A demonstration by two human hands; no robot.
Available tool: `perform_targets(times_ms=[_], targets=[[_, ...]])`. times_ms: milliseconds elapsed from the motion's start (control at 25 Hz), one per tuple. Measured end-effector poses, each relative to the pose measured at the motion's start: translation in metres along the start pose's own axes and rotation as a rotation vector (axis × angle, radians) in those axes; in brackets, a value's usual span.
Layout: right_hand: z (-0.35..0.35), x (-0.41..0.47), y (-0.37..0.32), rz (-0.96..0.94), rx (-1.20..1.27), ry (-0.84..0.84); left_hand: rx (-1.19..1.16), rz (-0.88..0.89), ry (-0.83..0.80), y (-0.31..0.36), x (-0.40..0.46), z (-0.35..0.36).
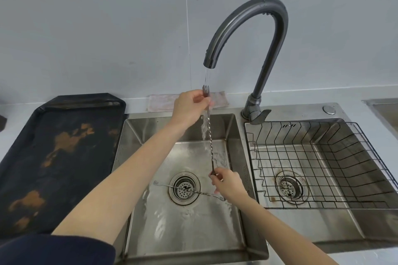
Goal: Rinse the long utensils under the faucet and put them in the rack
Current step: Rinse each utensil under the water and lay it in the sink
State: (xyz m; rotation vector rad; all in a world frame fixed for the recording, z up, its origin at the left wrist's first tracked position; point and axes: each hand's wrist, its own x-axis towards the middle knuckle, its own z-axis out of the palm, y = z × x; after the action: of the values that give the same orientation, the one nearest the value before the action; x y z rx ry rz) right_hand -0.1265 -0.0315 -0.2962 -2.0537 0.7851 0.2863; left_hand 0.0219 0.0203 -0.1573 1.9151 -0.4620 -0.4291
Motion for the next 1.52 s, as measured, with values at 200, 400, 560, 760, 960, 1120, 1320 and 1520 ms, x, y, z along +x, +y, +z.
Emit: perform_targets(times_ms=[200,400,560,760,960,1120,1320,1520], targets=[[-0.001,0.000,-0.004,0.011,0.011,-0.017,0.034,0.030,-0.028,0.008,-0.001,0.001],[-0.002,-0.001,-0.009,0.016,-0.046,0.037,-0.010,0.037,-0.080,0.009,0.003,-0.002],[-0.004,-0.003,-0.015,-0.020,-0.088,0.065,-0.070,0.030,-0.070,0.013,0.001,-0.006],[-0.003,0.000,-0.016,-0.027,-0.127,0.071,-0.077,0.025,-0.091,0.016,0.000,-0.007],[-0.001,0.002,-0.014,-0.079,-0.157,0.066,-0.006,0.043,-0.094,0.017,0.001,-0.004],[-0.006,0.004,-0.017,-0.089,-0.211,0.052,-0.079,-0.020,-0.128,0.021,0.000,-0.002],[-0.014,0.013,-0.035,-0.126,-0.323,-0.023,-0.224,0.013,-0.104,0.020,0.008,-0.013],[-0.024,0.034,-0.065,-0.115,-0.111,-0.046,-0.277,0.109,-0.067,0.021,0.013,-0.024]])
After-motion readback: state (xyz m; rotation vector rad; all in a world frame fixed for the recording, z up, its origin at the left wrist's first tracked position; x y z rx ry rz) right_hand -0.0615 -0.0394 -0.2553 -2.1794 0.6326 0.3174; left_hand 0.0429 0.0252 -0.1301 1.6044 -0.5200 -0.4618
